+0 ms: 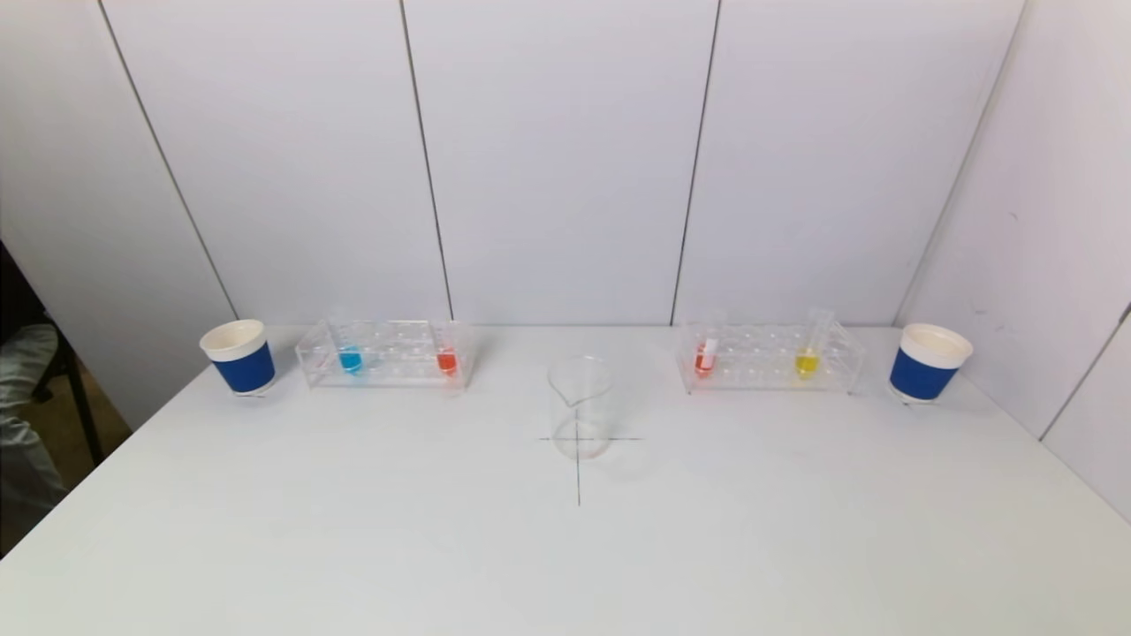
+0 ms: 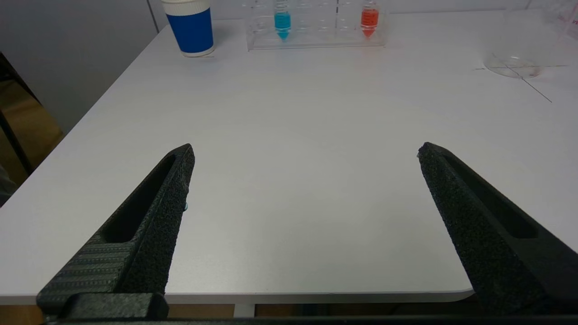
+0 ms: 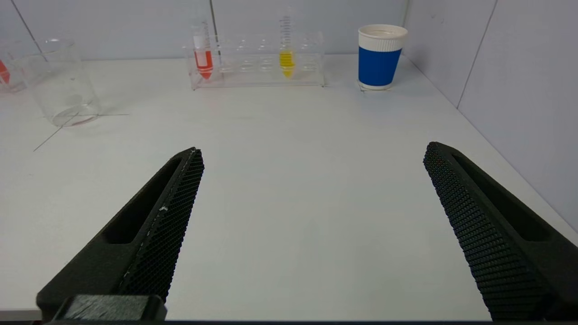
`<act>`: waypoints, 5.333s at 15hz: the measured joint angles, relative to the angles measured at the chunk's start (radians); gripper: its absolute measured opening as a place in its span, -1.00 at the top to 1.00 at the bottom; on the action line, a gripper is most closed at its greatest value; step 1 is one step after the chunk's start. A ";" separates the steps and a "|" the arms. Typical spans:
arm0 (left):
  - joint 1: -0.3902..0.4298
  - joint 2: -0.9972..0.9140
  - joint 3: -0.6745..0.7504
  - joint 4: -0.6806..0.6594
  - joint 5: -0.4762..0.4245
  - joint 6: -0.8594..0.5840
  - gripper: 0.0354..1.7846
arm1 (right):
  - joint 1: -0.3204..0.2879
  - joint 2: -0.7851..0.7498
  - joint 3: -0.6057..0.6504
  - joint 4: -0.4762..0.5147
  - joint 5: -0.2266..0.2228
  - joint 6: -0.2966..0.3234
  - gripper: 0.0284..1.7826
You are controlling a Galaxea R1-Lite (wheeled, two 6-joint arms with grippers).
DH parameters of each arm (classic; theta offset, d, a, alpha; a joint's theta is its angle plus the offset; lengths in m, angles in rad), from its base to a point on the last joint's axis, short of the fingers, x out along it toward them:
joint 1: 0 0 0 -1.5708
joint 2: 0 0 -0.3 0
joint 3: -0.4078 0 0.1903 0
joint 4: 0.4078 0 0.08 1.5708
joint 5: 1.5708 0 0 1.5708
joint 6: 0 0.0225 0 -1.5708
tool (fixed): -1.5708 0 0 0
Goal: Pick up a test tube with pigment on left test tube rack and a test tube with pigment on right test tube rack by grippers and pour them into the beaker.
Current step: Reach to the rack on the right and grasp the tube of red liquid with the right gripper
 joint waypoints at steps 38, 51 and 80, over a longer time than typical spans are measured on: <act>0.000 0.000 0.000 0.000 0.000 0.000 -0.94 | 0.002 0.047 -0.242 0.077 0.066 -0.004 -0.99; 0.000 0.000 0.000 0.000 0.000 -0.001 -0.94 | 0.177 0.705 -0.663 -0.108 0.240 0.001 -0.99; 0.000 0.000 0.000 0.000 0.000 0.000 -0.94 | 0.203 2.095 -0.741 -1.242 0.174 -0.019 -0.99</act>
